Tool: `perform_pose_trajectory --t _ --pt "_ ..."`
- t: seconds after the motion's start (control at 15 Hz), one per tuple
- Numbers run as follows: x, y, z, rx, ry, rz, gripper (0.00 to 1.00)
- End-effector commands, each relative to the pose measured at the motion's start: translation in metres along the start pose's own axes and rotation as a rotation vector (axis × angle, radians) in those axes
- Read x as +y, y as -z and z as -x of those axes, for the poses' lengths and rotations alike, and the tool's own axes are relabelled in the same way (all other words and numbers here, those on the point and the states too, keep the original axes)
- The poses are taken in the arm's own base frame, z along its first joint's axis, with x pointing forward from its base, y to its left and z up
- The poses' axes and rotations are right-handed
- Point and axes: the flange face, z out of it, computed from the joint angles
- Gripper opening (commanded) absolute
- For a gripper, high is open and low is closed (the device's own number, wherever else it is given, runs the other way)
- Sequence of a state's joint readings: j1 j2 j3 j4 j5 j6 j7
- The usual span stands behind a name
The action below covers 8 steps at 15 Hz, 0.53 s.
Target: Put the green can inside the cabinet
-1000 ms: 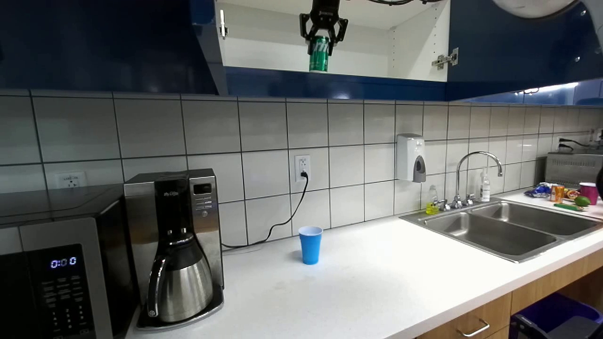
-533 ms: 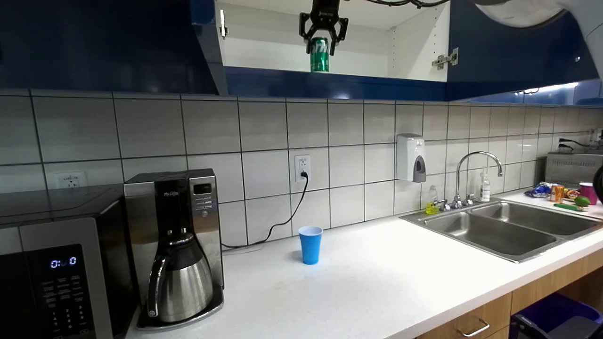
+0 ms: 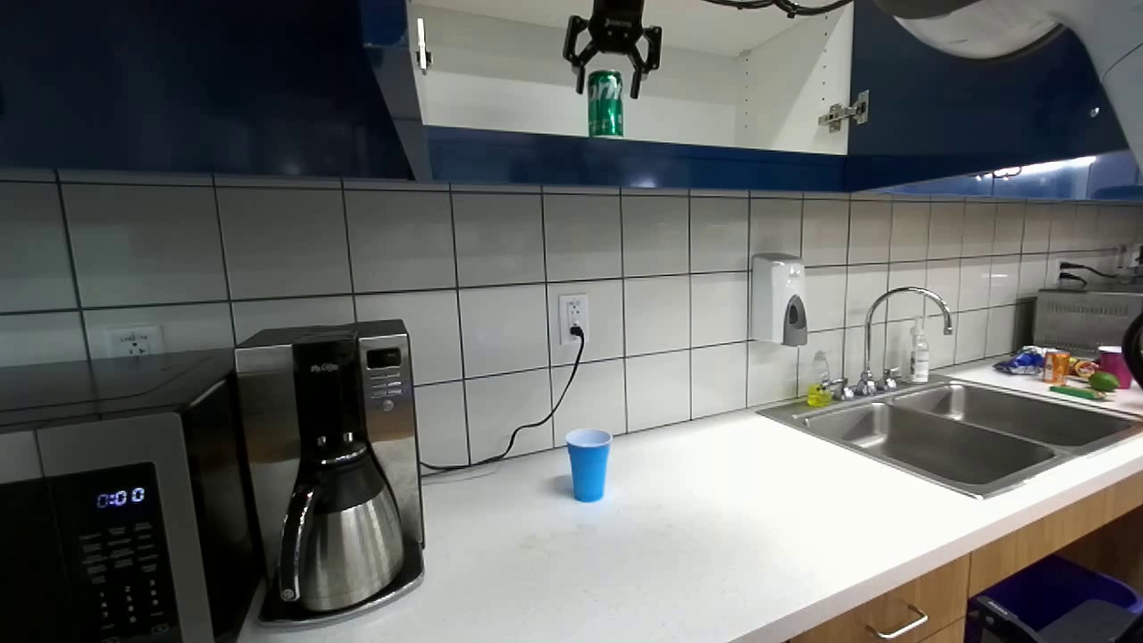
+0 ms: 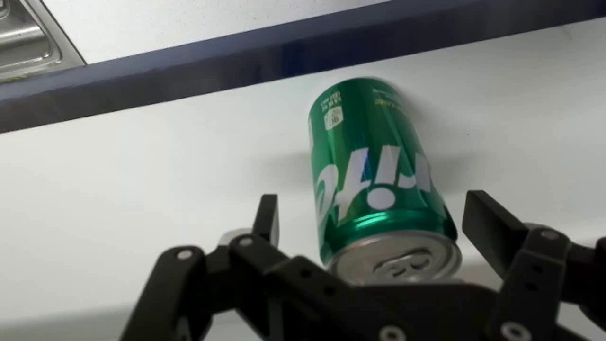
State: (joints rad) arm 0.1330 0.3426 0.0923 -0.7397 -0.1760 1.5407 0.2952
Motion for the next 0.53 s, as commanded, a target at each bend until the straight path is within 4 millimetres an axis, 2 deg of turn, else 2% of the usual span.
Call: perform_pose_trajectory --t 0.0,0.47 --pt "0.002 0.014 0.007 -0.015 0.000 -0.013 1.00" --pt "0.009 0.038 0.022 -0.033 0.004 -0.042 1.00"
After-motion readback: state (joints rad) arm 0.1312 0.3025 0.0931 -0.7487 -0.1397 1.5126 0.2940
